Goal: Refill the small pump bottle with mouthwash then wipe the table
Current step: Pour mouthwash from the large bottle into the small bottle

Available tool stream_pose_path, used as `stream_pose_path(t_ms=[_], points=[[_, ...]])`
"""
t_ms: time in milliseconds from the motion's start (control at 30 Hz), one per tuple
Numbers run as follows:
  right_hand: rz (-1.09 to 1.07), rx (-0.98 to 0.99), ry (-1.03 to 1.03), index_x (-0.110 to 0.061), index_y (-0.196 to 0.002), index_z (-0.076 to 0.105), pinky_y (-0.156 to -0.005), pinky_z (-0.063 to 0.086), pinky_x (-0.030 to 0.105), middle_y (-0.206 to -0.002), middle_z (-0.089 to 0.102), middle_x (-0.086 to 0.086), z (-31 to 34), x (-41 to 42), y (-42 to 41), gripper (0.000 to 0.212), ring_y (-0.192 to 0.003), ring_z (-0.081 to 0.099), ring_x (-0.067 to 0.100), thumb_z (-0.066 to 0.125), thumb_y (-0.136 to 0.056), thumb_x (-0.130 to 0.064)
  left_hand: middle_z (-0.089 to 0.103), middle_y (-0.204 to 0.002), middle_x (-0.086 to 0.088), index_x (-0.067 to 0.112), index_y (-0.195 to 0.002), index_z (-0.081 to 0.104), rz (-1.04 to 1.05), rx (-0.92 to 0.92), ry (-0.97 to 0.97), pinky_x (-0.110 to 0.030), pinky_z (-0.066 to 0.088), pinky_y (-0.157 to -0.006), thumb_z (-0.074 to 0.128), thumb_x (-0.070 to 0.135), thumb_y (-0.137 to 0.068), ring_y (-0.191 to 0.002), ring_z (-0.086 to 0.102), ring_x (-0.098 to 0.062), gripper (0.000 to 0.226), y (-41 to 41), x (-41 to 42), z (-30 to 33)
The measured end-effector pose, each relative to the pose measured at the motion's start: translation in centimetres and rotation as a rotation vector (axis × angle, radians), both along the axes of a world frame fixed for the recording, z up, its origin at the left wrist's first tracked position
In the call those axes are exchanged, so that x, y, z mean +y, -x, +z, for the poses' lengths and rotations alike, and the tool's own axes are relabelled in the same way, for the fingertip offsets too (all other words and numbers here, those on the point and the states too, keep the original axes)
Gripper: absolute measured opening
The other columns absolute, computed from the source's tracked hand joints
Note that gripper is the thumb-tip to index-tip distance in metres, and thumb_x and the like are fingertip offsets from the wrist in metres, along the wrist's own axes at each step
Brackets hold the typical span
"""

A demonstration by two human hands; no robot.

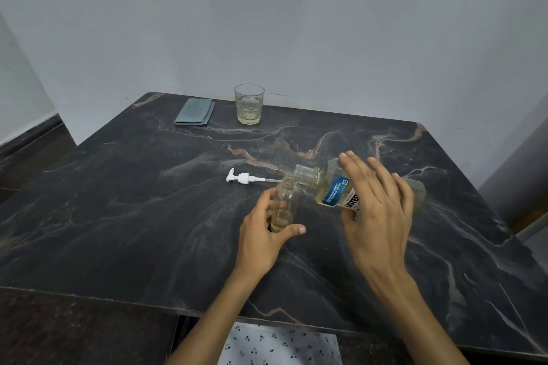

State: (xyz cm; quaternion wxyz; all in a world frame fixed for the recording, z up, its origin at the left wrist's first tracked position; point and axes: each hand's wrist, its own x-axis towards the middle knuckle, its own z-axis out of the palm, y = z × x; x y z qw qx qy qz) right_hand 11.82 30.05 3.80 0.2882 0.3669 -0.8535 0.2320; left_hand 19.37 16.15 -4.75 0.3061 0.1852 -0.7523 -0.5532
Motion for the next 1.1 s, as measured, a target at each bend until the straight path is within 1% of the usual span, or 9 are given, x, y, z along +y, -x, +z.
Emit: stream_pose_path(t_ms=[133, 233, 333, 433, 500, 667, 900, 1100], points=[[0.004, 0.006, 0.001, -0.015, -0.134, 0.051, -0.106, 0.021, 0.037, -0.136, 0.054, 0.003, 0.07, -0.05, 0.06, 0.096, -0.128, 0.046, 0.027, 0.08, -0.049, 0.018, 0.061, -0.103, 0.026, 0.058, -0.107, 0.045, -0.003, 0.0, 0.001, -0.031, 0.054, -0.09, 0.079, 0.048, -0.054, -0.1, 0.061, 0.006, 0.064, 0.03, -0.03, 0.01], [0.007, 0.007, 0.001, -0.015, -0.134, 0.051, -0.106, 0.021, 0.037, -0.135, 0.055, 0.003, 0.08, -0.08, 0.06, 0.096, -0.128, 0.046, 0.027, 0.08, -0.049, 0.017, 0.062, -0.102, 0.027, 0.061, -0.107, 0.045, -0.001, 0.005, 0.002, -0.03, 0.054, -0.089, 0.079, 0.049, -0.054, -0.1, 0.062, 0.005, 0.064, 0.04, -0.06, -0.02], [0.005, 0.01, 0.004, -0.015, -0.134, 0.051, -0.105, 0.021, 0.037, -0.135, 0.055, 0.003, 0.04, 0.03, 0.01, 0.096, -0.128, 0.046, 0.027, 0.08, -0.048, 0.017, 0.061, -0.101, 0.033, 0.065, -0.106, 0.044, -0.002, 0.005, 0.01, -0.027, 0.054, -0.088, 0.079, 0.049, -0.054, -0.101, 0.061, 0.006, 0.064, 0.01, -0.06, -0.03], [0.006, 0.012, 0.007, -0.015, -0.134, 0.05, -0.106, 0.02, 0.037, -0.136, 0.054, 0.002, -0.02, 0.06, -0.01, 0.097, -0.128, 0.045, 0.026, 0.08, -0.049, 0.017, 0.062, -0.103, 0.027, 0.058, -0.108, 0.045, -0.005, 0.006, 0.003, -0.03, 0.054, -0.088, 0.079, 0.048, -0.054, -0.099, 0.062, 0.004, 0.064, 0.01, -0.04, 0.01], [0.005, 0.013, 0.007, -0.016, -0.135, 0.05, -0.106, 0.02, 0.036, -0.136, 0.054, 0.001, -0.01, 0.05, 0.01, 0.097, -0.128, 0.045, 0.025, 0.079, -0.049, 0.018, 0.062, -0.104, 0.023, 0.056, -0.107, 0.045, -0.007, 0.007, 0.001, -0.031, 0.055, -0.088, 0.079, 0.048, -0.054, -0.099, 0.063, 0.003, 0.064, 0.01, -0.04, 0.03], [0.003, 0.015, 0.001, -0.016, -0.135, 0.049, -0.106, 0.02, 0.037, -0.137, 0.053, 0.001, -0.08, 0.11, 0.08, 0.097, -0.129, 0.045, 0.025, 0.079, -0.05, 0.017, 0.061, -0.104, 0.023, 0.066, -0.102, 0.044, 0.003, 0.0, 0.016, -0.028, 0.055, -0.087, 0.077, 0.051, -0.053, -0.098, 0.062, 0.003, 0.062, 0.03, -0.02, 0.08], [0.004, 0.024, -0.001, -0.016, -0.135, 0.049, -0.106, 0.021, 0.037, -0.137, 0.053, 0.0, -0.02, 0.07, 0.09, 0.098, -0.129, 0.045, 0.025, 0.078, -0.049, 0.018, 0.063, -0.103, 0.017, 0.061, -0.105, 0.045, 0.007, 0.004, 0.005, -0.031, 0.055, -0.086, 0.079, 0.05, -0.053, -0.097, 0.063, 0.002, 0.063, 0.11, -0.09, -0.15], [0.004, 0.027, -0.001, -0.017, -0.136, 0.047, -0.106, 0.021, 0.037, -0.136, 0.053, 0.0, -0.03, 0.1, 0.13, 0.099, -0.129, 0.044, 0.025, 0.079, -0.049, 0.018, 0.063, -0.104, 0.019, 0.054, -0.107, 0.045, 0.002, 0.006, 0.001, -0.032, 0.055, -0.087, 0.079, 0.049, -0.053, -0.096, 0.063, 0.004, 0.064, 0.08, -0.06, -0.03]])
